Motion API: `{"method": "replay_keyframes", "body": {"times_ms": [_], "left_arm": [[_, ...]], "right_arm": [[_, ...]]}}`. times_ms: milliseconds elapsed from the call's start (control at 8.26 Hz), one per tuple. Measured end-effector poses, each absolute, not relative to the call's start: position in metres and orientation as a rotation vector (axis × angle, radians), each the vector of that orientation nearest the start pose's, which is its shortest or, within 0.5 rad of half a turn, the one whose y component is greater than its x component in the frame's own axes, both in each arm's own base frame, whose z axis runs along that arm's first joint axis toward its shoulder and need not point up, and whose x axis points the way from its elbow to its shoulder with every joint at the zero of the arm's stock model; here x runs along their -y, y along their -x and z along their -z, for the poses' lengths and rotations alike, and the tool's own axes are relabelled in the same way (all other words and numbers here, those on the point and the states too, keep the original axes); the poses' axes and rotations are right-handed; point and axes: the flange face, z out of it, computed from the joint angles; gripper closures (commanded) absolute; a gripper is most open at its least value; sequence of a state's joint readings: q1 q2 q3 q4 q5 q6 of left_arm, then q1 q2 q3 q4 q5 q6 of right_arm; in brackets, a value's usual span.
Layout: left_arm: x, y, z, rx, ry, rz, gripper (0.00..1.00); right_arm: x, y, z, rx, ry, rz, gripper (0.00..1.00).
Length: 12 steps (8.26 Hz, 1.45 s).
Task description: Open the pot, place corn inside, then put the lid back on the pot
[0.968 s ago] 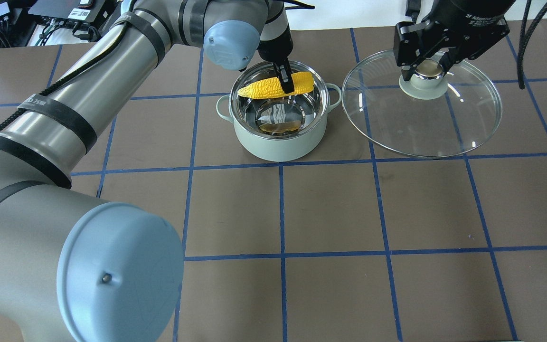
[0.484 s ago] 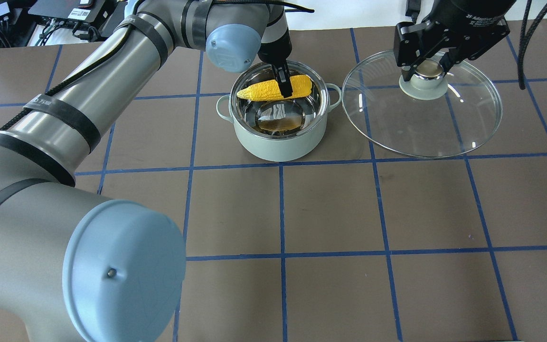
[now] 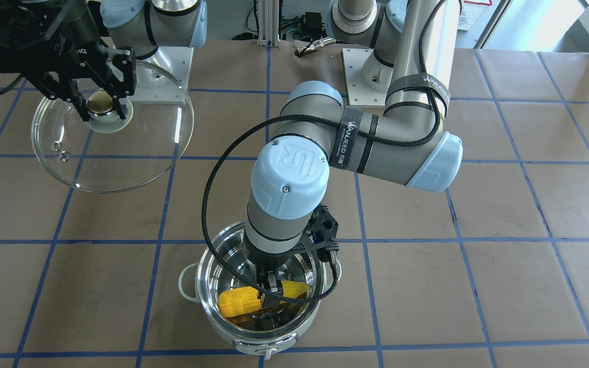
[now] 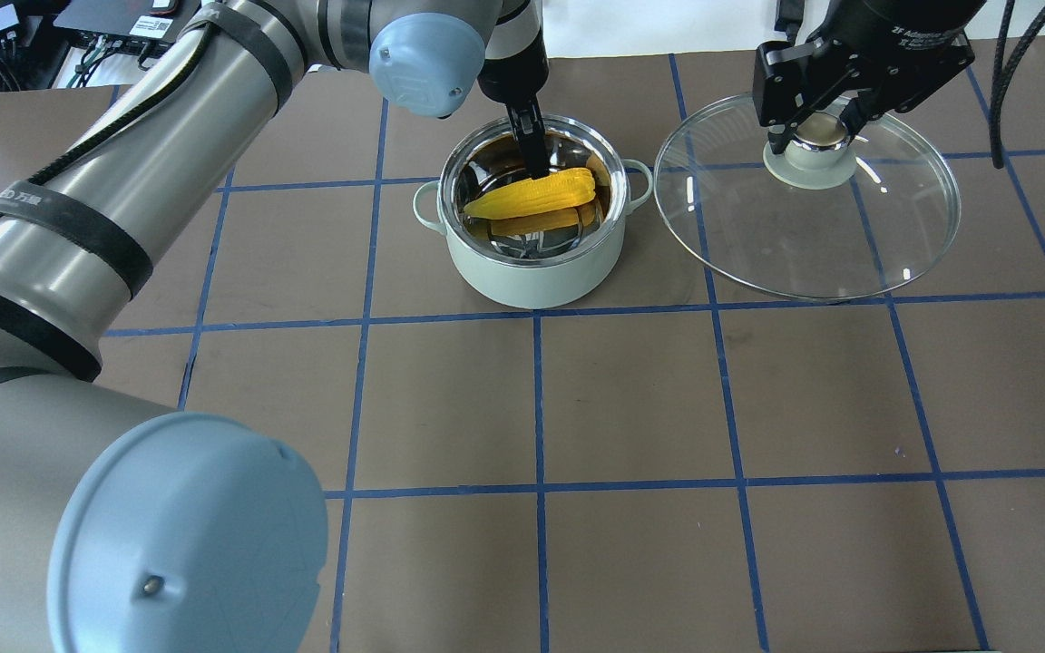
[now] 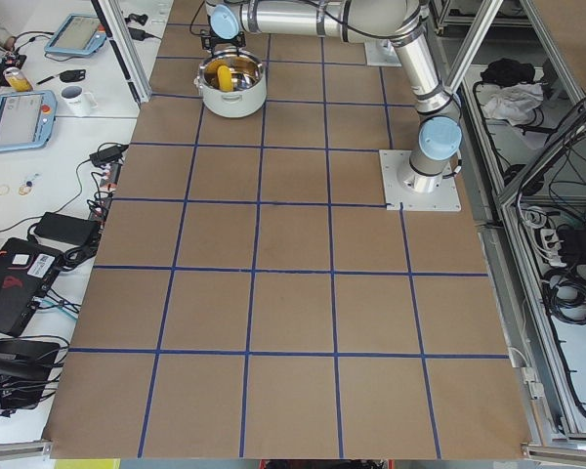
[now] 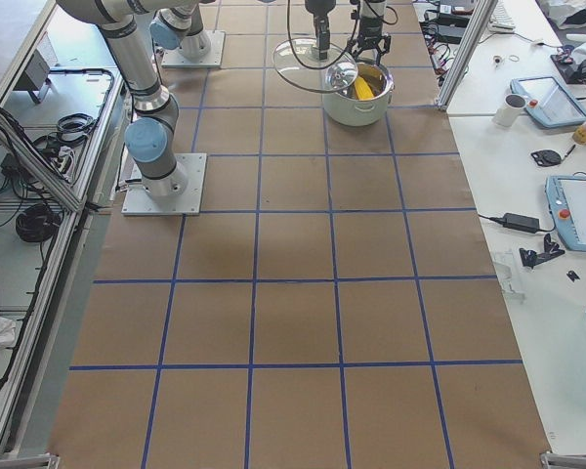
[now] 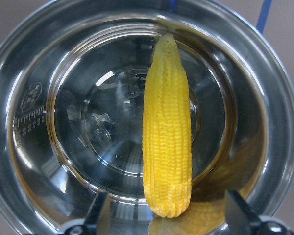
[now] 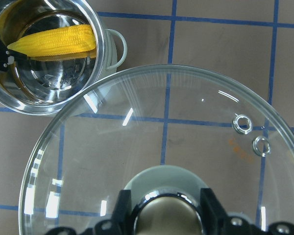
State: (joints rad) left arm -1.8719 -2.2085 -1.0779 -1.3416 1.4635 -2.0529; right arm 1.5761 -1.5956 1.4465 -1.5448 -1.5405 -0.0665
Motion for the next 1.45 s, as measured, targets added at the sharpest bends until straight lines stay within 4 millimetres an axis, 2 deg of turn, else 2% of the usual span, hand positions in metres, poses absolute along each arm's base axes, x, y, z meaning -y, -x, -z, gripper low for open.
{"method": "replay_keyframes", "body": {"times_ms": [242,363,484,726,968,1089,1210,1331,1452], "left_arm": [[0.664,0.347,-0.387,-2.153,2.446,-0.022,0.0],[0.659,0.33,-0.406,-2.193,2.403,-0.003,0.0],[0.653,0.301,-0.422,-2.207,2.355,-0.01,0.0],[0.638,0.232,-0.451,-2.273,2.231,-0.033,0.0],[0.6,0.174,-0.468,-2.387,2.005,-0.119,0.0],[0.578,0.139,-0.479,-2.469,1.892,-0.146,0.0],[0.556,0.102,-0.497,-2.565,1.79,-0.135,0.0],[0.533,0.074,-0.518,-2.677,1.664,-0.092,0.0],[0.516,0.059,-0.534,-2.787,1.498,-0.044,0.0]], "right_arm": [[0.494,-0.14,-0.558,-3.104,0.168,0.224,0.51],[0.504,-0.144,-0.555,-3.098,0.189,0.273,0.51],[0.519,-0.155,-0.547,-3.085,0.212,0.324,0.52],[0.556,-0.201,-0.51,-3.047,0.251,0.398,0.52],[0.588,-0.26,-0.461,-3.019,0.204,0.432,0.55],[0.604,-0.283,-0.437,-3.014,0.124,0.426,0.55],[0.617,-0.3,-0.415,-3.017,0.066,0.42,0.56],[0.626,-0.312,-0.397,-3.02,0.029,0.416,0.56],[0.631,-0.321,-0.385,-3.019,-0.01,0.411,0.56]]}}
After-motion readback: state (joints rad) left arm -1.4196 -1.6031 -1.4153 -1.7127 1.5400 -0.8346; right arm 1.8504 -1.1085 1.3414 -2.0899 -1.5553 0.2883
